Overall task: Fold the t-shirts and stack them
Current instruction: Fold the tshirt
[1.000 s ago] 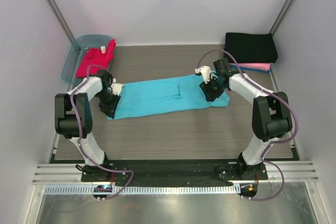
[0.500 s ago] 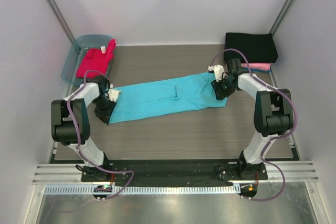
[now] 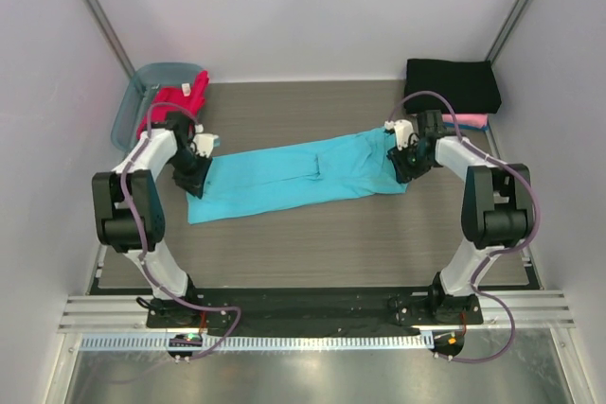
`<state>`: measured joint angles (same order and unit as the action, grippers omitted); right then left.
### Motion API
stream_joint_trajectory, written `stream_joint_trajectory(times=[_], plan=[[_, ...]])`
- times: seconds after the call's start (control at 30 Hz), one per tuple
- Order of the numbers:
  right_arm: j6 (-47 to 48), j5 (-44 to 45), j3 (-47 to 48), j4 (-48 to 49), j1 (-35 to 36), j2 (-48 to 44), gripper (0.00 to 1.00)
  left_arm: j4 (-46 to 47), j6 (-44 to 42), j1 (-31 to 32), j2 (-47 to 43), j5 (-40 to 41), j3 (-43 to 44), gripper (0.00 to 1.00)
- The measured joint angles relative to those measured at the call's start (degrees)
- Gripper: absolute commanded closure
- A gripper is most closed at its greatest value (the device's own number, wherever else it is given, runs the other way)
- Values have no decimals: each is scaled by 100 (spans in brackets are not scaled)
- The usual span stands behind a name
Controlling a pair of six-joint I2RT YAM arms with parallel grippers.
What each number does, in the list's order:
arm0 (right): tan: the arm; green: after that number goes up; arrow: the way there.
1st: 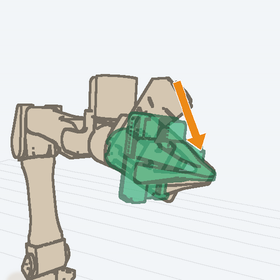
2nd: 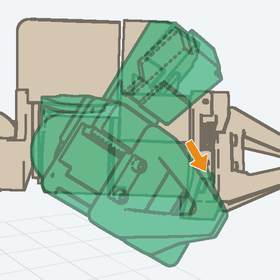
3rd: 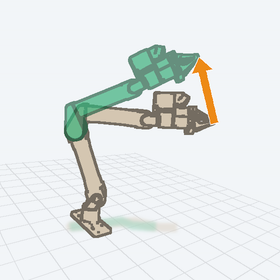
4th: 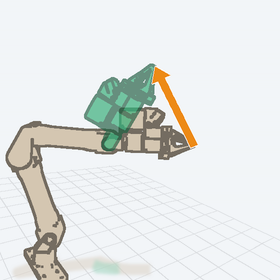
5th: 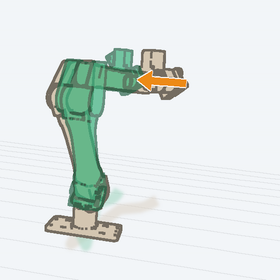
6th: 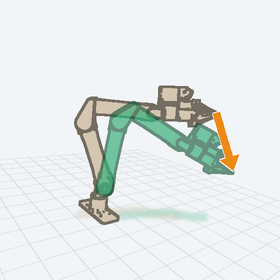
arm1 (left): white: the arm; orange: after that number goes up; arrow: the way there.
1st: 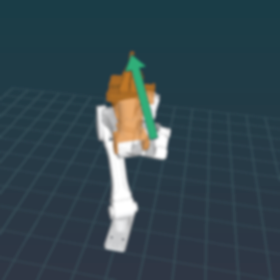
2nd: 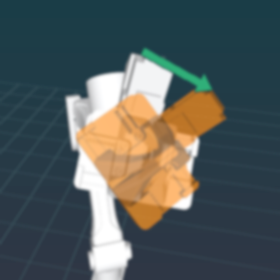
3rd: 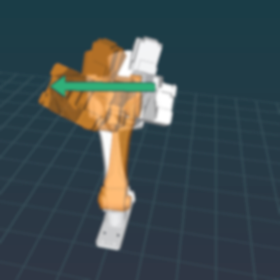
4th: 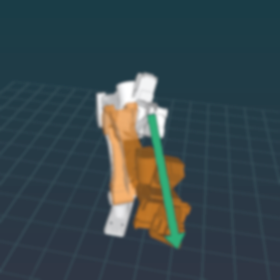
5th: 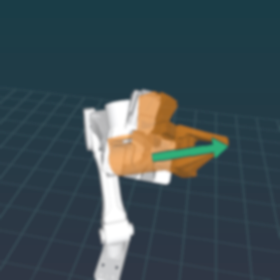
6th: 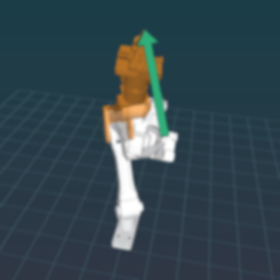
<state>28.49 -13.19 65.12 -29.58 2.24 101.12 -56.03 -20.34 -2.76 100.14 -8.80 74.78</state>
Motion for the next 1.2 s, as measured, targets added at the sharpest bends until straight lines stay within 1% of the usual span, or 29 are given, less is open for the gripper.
stream_joint_trajectory(times=[0.13,0.27,0.37,0.53,0.73,1.0,1.2], plan=[[-48,0,-111,-50,0,-240,55,-48,44,0,251,-92,-267,78],[-85,0,-146,-59,-11,-560,55,-85,52,2,249,-153,-531,79],[-87,0,-219,-28,-20,-625,55,-81,68,2,249,-177,-608,79],[-85,7,-463,-22,-85,-570,55,-74,72,2,267,-179,-654,79],[-83,35,-485,37,-133,-313,55,11,72,2,402,-166,-750,79],[-179,-13,-321,164,-313,28,66,81,94,2,492,-72,-885,80],[-195,96,-286,240,-356,57,66,142,94,17,411,39,-990,81]])
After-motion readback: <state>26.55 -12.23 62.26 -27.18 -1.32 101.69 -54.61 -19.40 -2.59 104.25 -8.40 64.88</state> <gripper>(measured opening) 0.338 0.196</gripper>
